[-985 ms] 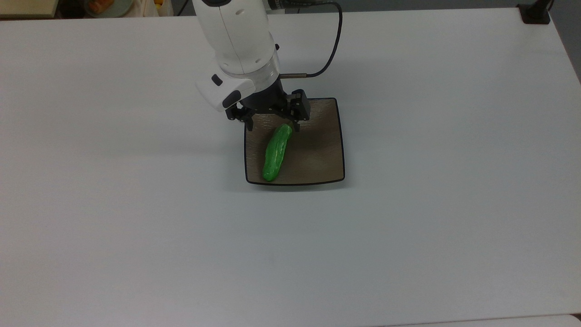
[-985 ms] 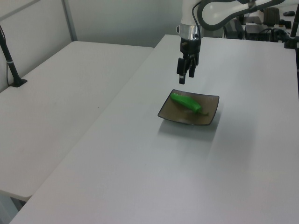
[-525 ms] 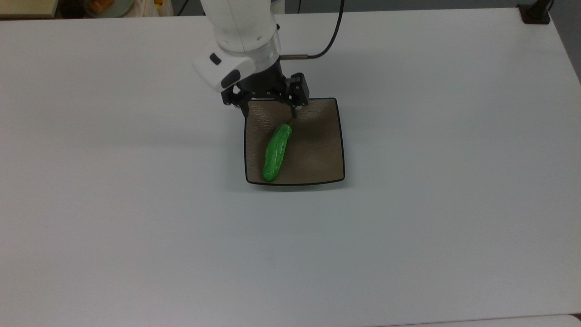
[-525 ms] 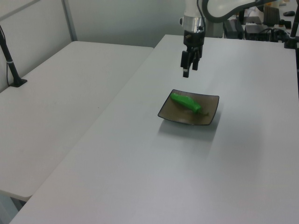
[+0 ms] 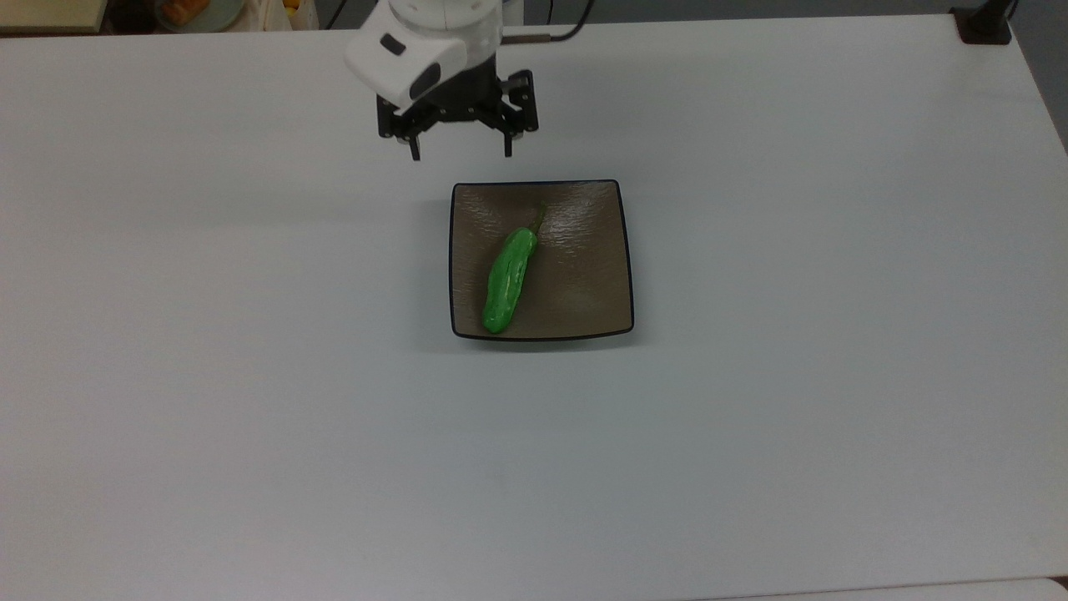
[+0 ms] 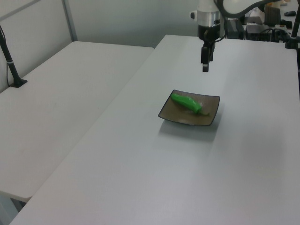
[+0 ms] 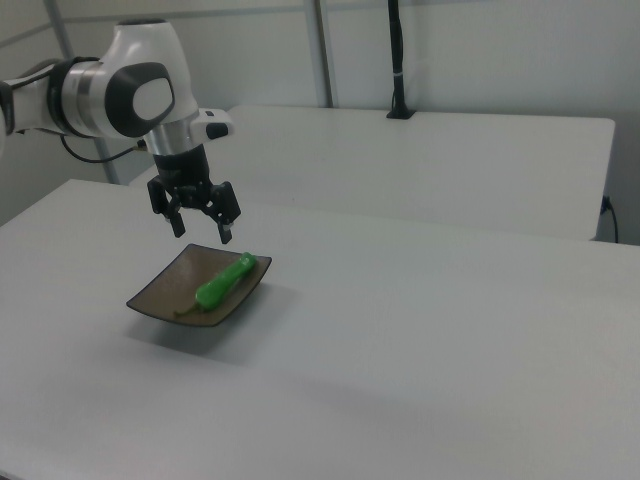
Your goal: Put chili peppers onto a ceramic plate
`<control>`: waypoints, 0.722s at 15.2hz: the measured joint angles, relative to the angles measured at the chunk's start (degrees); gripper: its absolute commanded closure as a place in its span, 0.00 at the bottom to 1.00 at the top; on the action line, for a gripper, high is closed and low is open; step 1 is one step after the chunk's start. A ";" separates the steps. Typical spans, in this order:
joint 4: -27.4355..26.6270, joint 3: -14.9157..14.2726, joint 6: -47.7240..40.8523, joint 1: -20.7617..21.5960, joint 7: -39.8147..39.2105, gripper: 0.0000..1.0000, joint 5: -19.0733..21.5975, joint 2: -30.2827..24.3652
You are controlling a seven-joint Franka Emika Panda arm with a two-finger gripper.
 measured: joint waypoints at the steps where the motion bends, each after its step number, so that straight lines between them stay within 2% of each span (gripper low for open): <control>1: -0.97 -0.36 -0.14 -0.05 -0.55 0.00 0.00 -1.28; 6: -4.72 -1.25 -0.18 -0.05 -1.12 0.00 0.05 -6.20; 11: -6.23 -1.89 -0.18 0.63 -1.07 0.00 1.64 -7.72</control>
